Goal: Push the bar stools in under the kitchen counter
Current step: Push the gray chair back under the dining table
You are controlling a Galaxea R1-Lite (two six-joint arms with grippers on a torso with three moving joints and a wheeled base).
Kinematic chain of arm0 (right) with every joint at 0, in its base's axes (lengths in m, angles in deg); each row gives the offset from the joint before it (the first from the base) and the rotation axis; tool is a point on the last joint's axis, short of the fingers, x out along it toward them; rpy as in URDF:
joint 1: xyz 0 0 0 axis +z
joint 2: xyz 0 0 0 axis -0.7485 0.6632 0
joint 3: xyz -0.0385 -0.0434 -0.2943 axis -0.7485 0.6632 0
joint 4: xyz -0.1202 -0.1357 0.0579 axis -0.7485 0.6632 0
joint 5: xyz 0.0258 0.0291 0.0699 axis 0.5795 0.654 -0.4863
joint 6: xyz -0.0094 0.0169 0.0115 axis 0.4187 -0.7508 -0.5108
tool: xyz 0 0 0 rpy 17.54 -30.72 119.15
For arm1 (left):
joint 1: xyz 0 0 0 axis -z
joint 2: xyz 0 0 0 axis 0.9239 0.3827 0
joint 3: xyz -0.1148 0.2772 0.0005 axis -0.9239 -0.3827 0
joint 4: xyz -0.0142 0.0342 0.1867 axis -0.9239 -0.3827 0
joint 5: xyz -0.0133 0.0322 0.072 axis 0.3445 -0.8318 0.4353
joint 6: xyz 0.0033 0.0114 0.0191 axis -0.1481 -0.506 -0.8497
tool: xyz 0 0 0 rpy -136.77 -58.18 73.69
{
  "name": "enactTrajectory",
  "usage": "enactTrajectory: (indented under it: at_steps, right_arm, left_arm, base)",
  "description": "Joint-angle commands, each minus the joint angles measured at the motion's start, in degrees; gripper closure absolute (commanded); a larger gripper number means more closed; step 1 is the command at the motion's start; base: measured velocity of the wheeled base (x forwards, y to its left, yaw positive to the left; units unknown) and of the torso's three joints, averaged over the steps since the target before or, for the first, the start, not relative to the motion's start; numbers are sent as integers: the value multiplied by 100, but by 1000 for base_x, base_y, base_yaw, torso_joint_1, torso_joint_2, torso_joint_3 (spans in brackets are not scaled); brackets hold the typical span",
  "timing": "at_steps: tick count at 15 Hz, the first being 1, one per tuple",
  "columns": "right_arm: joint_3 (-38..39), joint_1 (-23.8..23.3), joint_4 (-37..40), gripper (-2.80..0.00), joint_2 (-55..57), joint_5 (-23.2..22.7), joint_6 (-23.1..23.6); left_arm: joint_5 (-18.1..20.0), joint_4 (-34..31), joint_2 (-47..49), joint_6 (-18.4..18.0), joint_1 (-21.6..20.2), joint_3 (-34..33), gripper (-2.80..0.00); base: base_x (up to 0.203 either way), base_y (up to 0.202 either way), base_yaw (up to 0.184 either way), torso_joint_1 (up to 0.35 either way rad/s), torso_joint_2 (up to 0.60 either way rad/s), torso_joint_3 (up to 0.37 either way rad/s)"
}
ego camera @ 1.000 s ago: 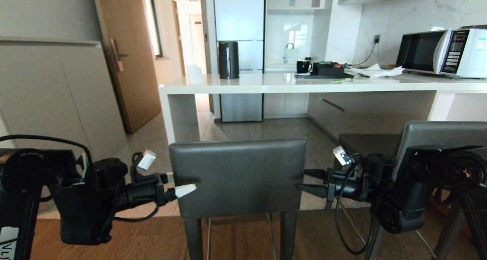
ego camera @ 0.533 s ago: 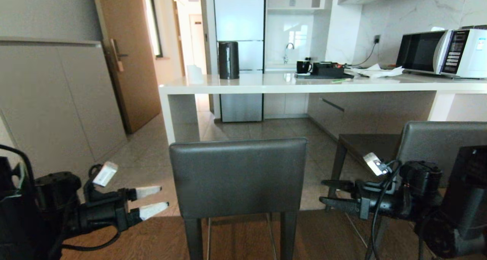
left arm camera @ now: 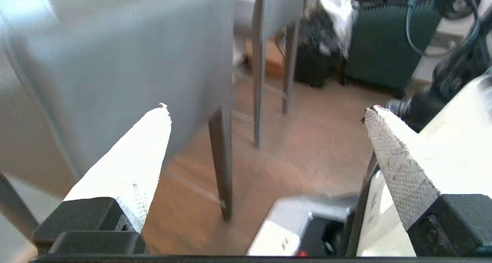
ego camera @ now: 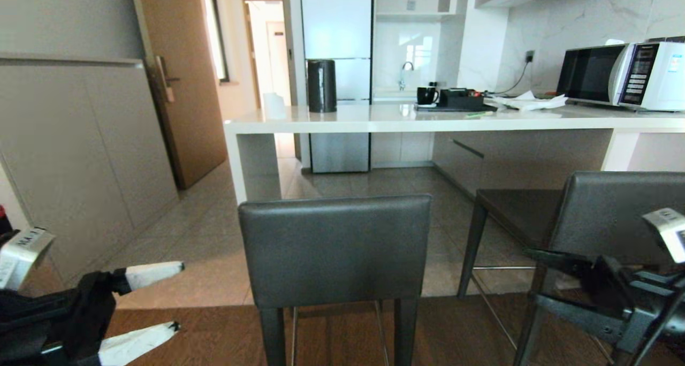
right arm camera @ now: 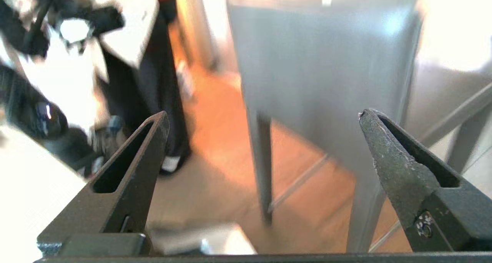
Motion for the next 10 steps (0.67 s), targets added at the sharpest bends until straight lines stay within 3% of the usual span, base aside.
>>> enactTrajectory:
  at_steps: [1,3,4,5,7,8,10]
  right_arm:
    - [130,-96,-43,-280,-1655,187,-508]
    - [183,-354,335,-280,-2886,505,-920]
    - [125,-662,818,-280,-3447,604,-1038]
    - [-26,-1023,1510,-280,-3948,674,-1121]
    - [-693,-1637,3618,-280,-5000,773,-1232]
    - [-1044,-1779,4582,-280,-5461,801,-1270]
    - [-1630,-1948,6435,-280,-6287,816,-1332]
  left_arm:
    - [-117,48,-1487,738,-28,38,-280]
    - [-996,48,-2481,1840,-64,108,-280]
    - [-1458,41,-2812,2171,-145,129,-280]
    - [-1614,-45,-3104,2333,-307,148,-280]
    - [-1522,-711,-3901,2628,-466,364,-280]
    - [-1464,-1268,-4361,2946,-483,599,-280]
    - [-1237,-3002,-5302,3829,-444,1454,-280]
  base:
    - [0,0,0,0,0,0]
    - [0,0,0,0,0,0]
    - [0,0,0,0,0,0]
    - [0,0,0,0,0,0]
    - [0,0,0,0,0,0]
    - [0,0,0,0,0,0]
    - [0,0,0,0,0,0]
